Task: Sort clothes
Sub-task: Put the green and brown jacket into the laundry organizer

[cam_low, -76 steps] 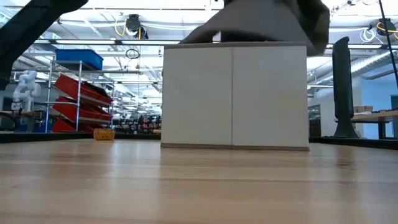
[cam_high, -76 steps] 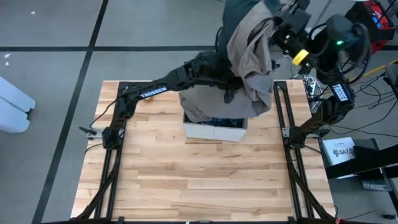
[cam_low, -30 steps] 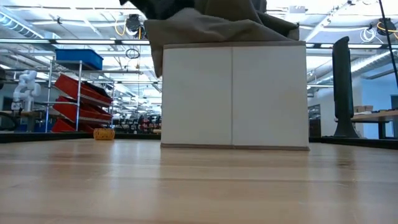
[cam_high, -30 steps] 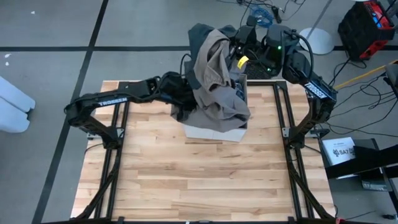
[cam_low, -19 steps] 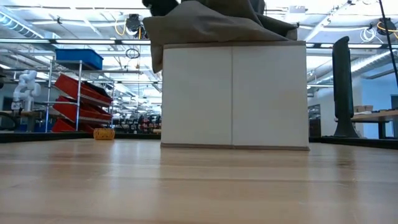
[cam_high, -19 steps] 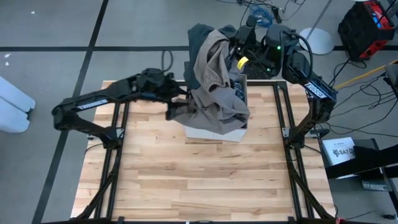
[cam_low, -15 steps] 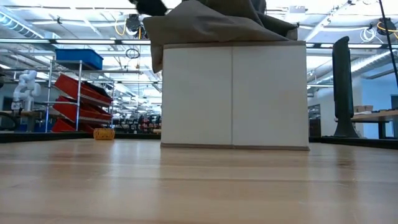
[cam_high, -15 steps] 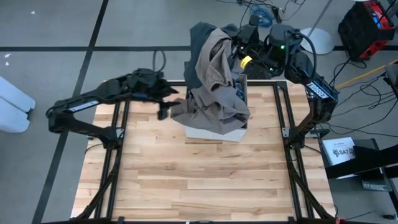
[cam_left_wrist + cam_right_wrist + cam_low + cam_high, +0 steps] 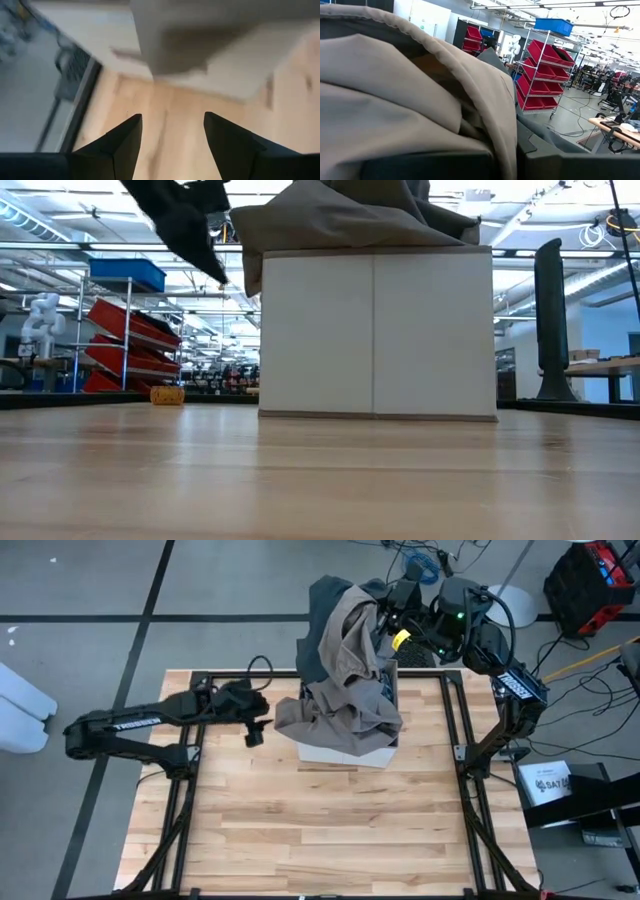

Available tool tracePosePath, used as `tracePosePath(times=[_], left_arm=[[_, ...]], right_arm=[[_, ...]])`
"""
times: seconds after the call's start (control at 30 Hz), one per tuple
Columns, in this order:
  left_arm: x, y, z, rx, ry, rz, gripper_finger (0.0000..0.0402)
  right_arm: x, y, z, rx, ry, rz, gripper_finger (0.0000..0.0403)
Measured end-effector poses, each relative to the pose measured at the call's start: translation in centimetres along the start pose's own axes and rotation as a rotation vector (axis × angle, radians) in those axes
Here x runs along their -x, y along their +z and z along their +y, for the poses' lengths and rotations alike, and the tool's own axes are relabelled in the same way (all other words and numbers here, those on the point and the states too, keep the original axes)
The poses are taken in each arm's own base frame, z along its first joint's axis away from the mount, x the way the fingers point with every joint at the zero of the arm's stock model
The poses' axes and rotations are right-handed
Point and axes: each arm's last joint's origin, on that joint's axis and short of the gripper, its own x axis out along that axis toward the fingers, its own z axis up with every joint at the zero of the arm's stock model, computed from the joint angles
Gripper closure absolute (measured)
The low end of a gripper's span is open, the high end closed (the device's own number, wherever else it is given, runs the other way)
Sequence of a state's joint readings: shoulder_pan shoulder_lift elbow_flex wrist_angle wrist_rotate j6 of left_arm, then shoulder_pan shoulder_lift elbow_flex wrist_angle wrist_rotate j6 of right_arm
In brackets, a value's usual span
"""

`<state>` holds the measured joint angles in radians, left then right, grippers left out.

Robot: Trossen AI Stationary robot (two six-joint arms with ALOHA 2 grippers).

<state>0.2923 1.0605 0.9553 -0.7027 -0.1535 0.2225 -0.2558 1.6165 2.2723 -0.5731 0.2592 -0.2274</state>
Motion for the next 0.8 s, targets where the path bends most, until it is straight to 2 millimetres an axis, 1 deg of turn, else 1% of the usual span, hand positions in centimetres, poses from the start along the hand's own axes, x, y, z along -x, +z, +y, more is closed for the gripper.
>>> tracePosePath(times=[0.07, 0.13, 0.23, 0.5, 0.63, 0.7, 0.73, 0.8], left_arm=[[-1.0, -0.1, -0.2, -0.012, 0.016, -0.061, 0.0178], [-1.8, -0.5, -0.2, -0.020, 0.052, -0.063, 0.0178], [-2.3, -0.3, 0.4, -0.001, 0.100, -0.107, 0.0178], [-4.0, 0.9, 0.3, -0.001, 0.021, -0.196, 0.0178], [-4.1, 1.3, -0.2, -0.045, -0.113, -0.265, 0.0183], [-3.7, 1.7, -0.3, -0.046, -0.104, -0.302, 0.0204], [-3.4, 1.9, -0.2, -0.044, -0.077, -0.312, 0.0223], [-2.5, 2.4, 0.0, -0.038, -0.025, -0.334, 0.0275]], right_arm=[[0.0, -0.1, 0.0, 0.001, 0.001, 0.006, 0.0397], [0.0, -0.1, 0.0, 0.001, 0.001, 0.007, 0.0397], [0.0, -0.1, 0.0, 0.003, 0.001, 0.005, 0.0397], [0.0, -0.1, 0.0, 0.005, 0.001, 0.006, 0.0397], [0.0, -0.1, 0.0, 0.008, 0.001, 0.007, 0.0397], [0.0, -0.1, 0.0, 0.020, 0.001, 0.008, 0.0397], [0.0, -0.1, 0.0, 0.021, 0.001, 0.008, 0.0397], [0.0, -0.1, 0.0, 0.023, 0.002, 0.010, 0.0397]])
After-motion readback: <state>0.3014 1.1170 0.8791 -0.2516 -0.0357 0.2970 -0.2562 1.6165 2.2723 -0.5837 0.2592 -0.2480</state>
